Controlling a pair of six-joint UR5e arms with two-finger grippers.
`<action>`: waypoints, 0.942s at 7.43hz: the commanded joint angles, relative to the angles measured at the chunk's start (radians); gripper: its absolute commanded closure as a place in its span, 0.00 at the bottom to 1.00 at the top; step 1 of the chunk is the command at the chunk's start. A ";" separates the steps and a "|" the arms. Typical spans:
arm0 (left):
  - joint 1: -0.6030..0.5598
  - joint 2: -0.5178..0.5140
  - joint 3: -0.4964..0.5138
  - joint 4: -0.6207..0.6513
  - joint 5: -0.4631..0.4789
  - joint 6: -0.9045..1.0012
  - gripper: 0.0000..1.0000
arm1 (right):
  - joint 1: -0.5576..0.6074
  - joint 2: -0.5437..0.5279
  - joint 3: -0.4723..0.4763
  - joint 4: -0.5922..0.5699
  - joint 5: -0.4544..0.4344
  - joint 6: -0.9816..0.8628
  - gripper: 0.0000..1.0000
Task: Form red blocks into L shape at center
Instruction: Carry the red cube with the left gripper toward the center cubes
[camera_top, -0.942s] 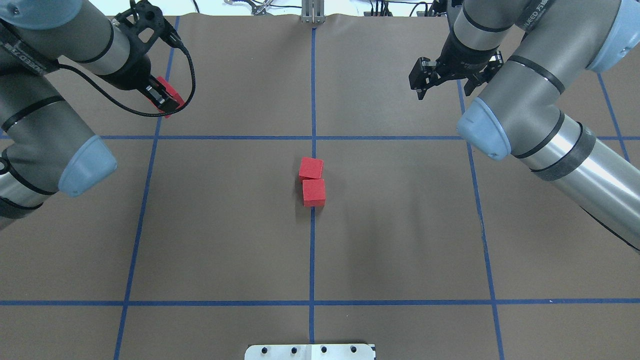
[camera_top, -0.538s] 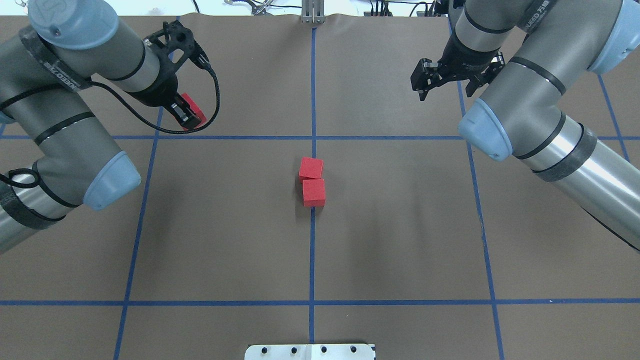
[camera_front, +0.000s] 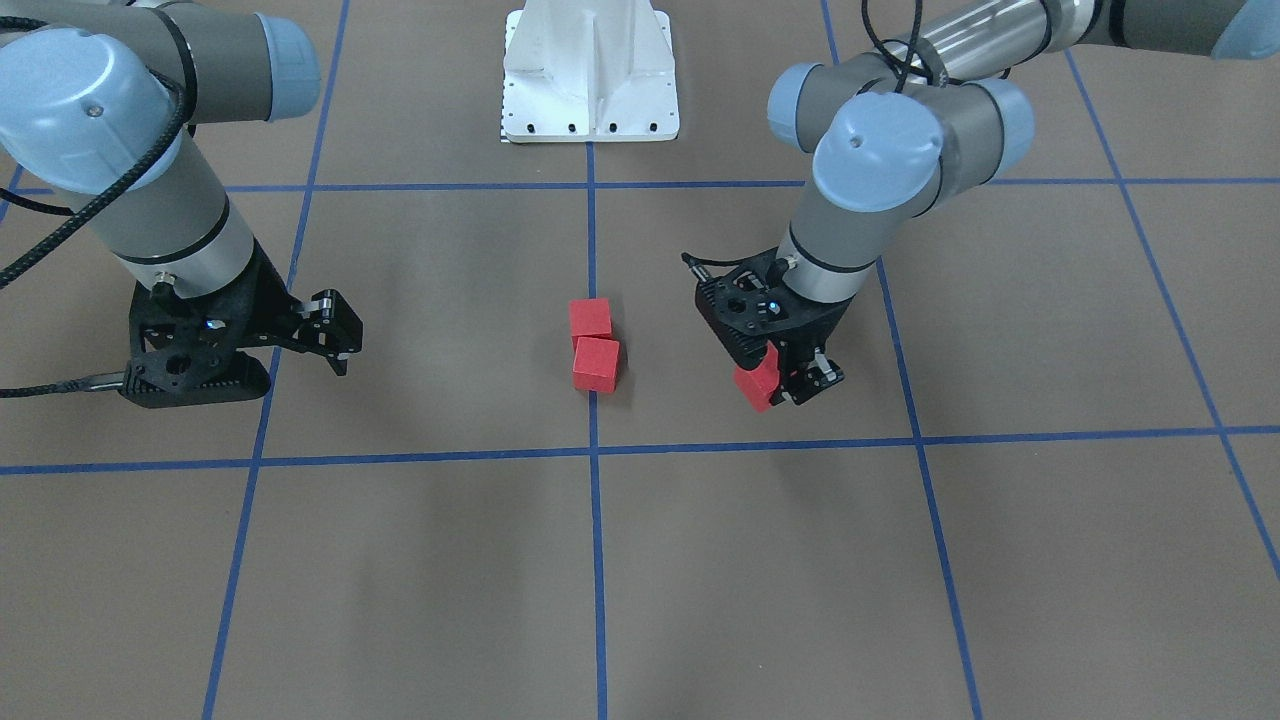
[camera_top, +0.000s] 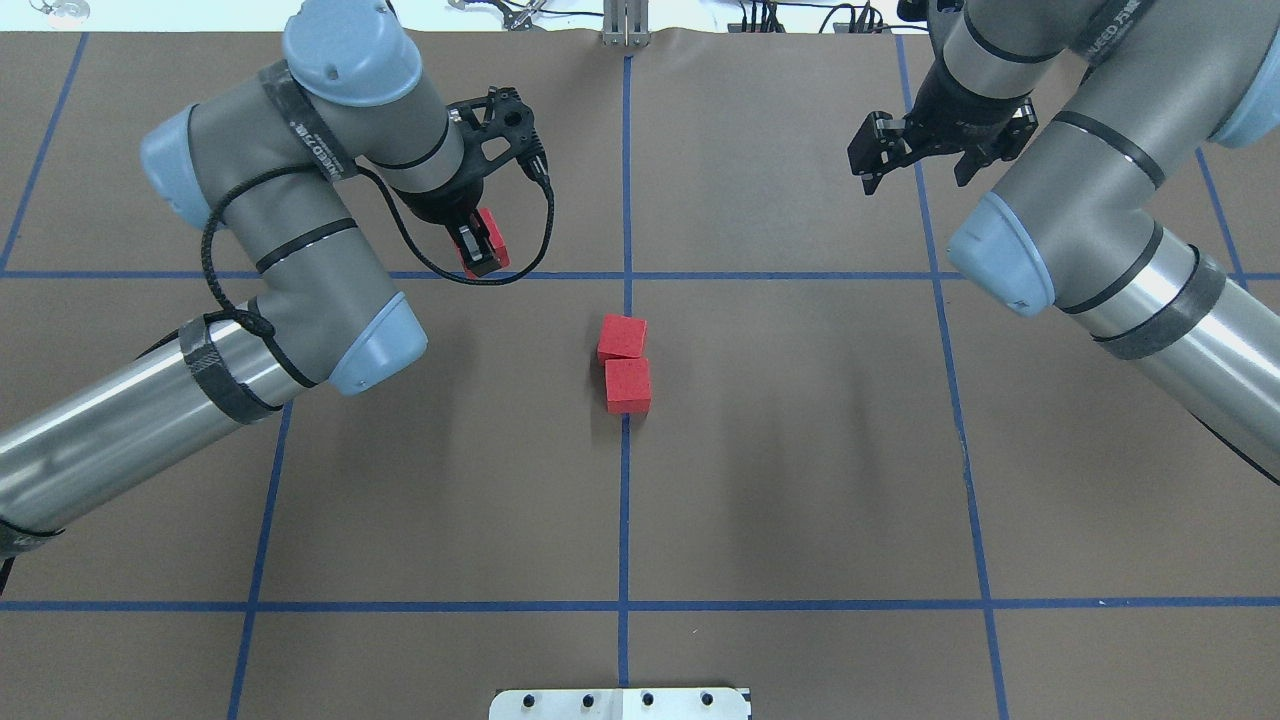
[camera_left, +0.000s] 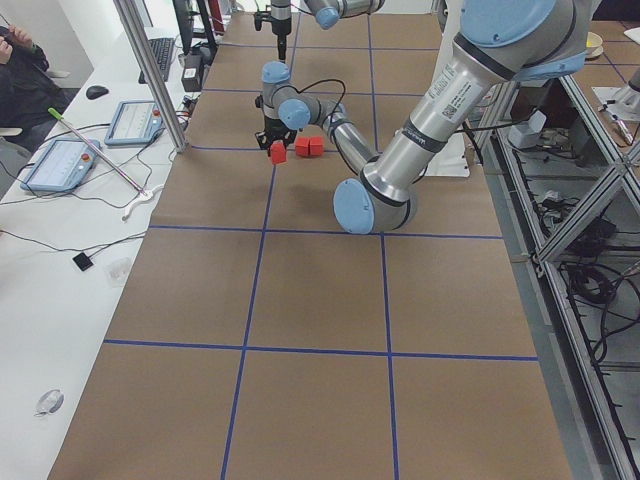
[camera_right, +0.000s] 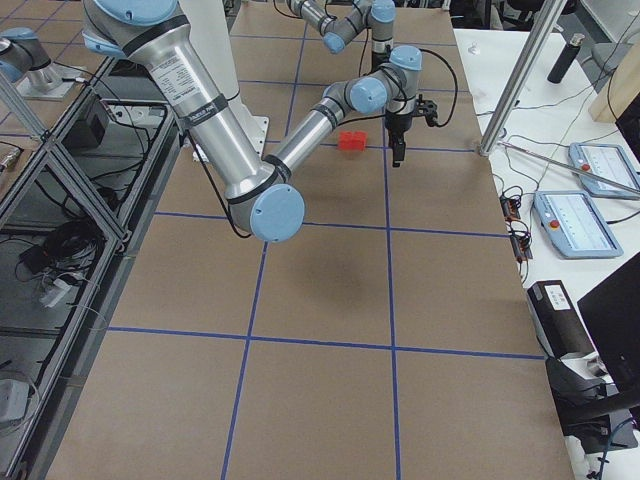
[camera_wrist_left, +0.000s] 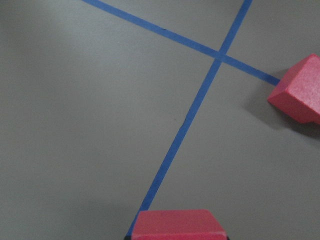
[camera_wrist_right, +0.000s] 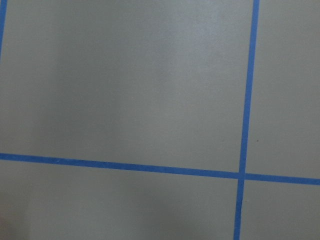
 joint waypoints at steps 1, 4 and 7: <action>0.011 -0.054 0.067 -0.001 -0.040 0.106 1.00 | 0.033 -0.035 -0.003 0.037 0.024 -0.022 0.01; 0.059 -0.058 0.160 -0.173 -0.041 0.108 1.00 | 0.056 -0.050 -0.004 0.038 0.032 -0.044 0.01; 0.083 -0.061 0.189 -0.208 -0.043 0.111 1.00 | 0.056 -0.050 -0.006 0.038 0.030 -0.041 0.01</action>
